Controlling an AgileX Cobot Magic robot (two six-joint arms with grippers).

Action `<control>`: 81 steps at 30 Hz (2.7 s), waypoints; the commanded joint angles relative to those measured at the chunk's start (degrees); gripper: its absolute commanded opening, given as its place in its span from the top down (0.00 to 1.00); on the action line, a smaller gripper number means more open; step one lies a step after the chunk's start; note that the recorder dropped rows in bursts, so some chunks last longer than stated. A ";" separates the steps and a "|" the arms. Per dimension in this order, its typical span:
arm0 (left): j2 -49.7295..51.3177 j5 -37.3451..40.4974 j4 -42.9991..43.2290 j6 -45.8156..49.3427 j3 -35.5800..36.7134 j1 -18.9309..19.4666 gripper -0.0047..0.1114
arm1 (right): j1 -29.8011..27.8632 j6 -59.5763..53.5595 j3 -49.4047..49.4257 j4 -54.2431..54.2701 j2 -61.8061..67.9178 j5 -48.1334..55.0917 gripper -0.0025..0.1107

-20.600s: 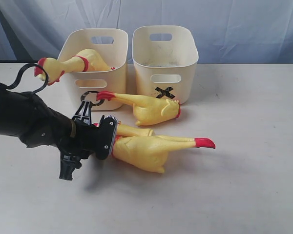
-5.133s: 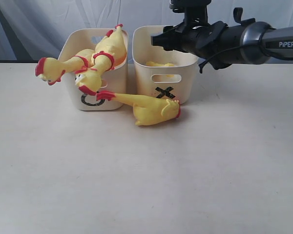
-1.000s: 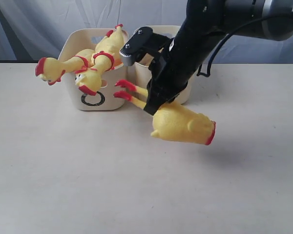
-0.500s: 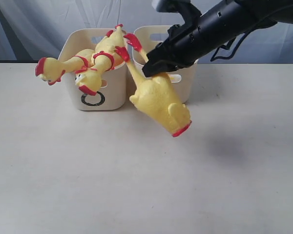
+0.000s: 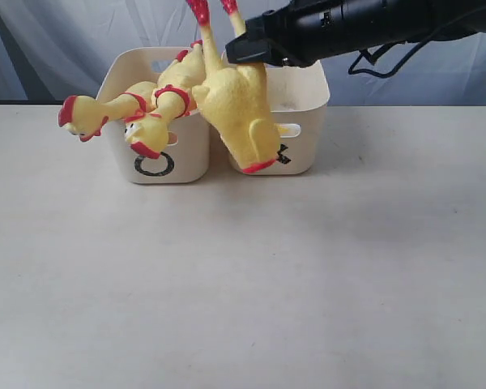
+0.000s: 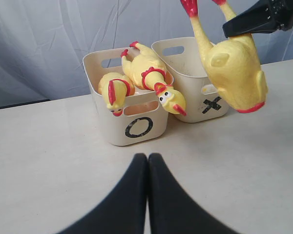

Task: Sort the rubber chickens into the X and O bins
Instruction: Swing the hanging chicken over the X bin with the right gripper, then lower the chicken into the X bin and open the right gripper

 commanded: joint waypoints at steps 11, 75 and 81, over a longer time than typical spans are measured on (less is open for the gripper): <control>-0.32 -0.21 0.36 -0.09 0.20 0.28 0.96 | -0.46 -24.53 2.11 24.87 -0.44 -17.57 0.99; -0.32 -0.21 0.13 -0.09 0.20 0.28 0.96 | -2.80 -38.38 -1.36 25.80 0.33 -27.99 0.99; -0.32 -0.21 0.13 -0.09 0.20 0.28 0.96 | -2.80 -38.36 -4.60 25.80 3.66 -28.99 0.99</control>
